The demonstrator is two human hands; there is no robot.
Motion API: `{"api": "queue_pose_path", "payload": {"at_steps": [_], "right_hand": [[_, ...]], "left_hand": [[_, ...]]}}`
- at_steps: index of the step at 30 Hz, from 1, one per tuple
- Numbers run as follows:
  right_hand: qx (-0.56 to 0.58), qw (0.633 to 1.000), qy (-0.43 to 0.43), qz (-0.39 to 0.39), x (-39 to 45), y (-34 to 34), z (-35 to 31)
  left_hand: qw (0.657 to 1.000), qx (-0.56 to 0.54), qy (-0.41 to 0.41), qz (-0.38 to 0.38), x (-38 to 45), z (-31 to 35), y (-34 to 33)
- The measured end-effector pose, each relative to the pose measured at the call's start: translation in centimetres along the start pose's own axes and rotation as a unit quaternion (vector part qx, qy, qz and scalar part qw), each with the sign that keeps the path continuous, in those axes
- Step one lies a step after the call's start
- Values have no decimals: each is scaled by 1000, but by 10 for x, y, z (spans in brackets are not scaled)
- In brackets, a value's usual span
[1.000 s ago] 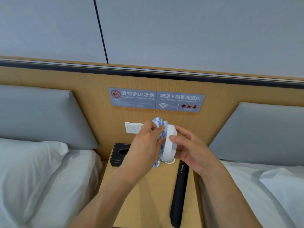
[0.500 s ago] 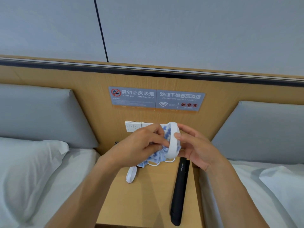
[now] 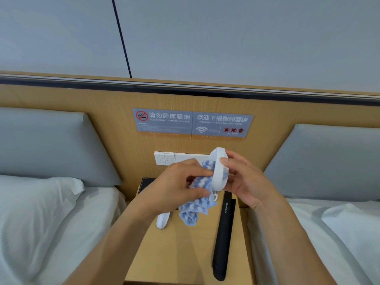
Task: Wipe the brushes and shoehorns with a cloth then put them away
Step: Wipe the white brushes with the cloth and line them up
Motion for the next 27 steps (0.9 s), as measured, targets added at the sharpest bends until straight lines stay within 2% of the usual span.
{"api": "queue_pose_path", "payload": {"at_steps": [3, 6, 9, 12, 18, 24, 27], "right_hand": [[26, 999, 4, 22, 1, -6, 3], [46, 998, 12, 43, 0, -12, 4], [42, 998, 13, 45, -1, -15, 6], [26, 999, 24, 30, -3, -17, 5], [-58, 994, 87, 9, -7, -20, -2], [-58, 992, 99, -50, -7, -14, -10], [-93, 989, 103, -51, -5, -11, -8]], "left_hand": [[992, -89, 47, 74, -4, -2, -8], [980, -91, 62, 164, -5, -2, -19], [972, -82, 70, 209, -7, -2, -21], [973, -101, 73, 196, -6, -2, -14], [982, -130, 95, 95, 0, -1, 9], [982, -156, 83, 71, 0, 2, 21], [984, -151, 73, 65, -2, 3, 22]]}}
Point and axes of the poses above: each hand's wrist, its own x-axis towards the middle knuckle, its own y-axis out of the back of the hand, z = x × y, the point moved 3 cm from there along x, towards the middle knuckle, and after that the axes turned 4 degrees about y, right-handed, at the moved point
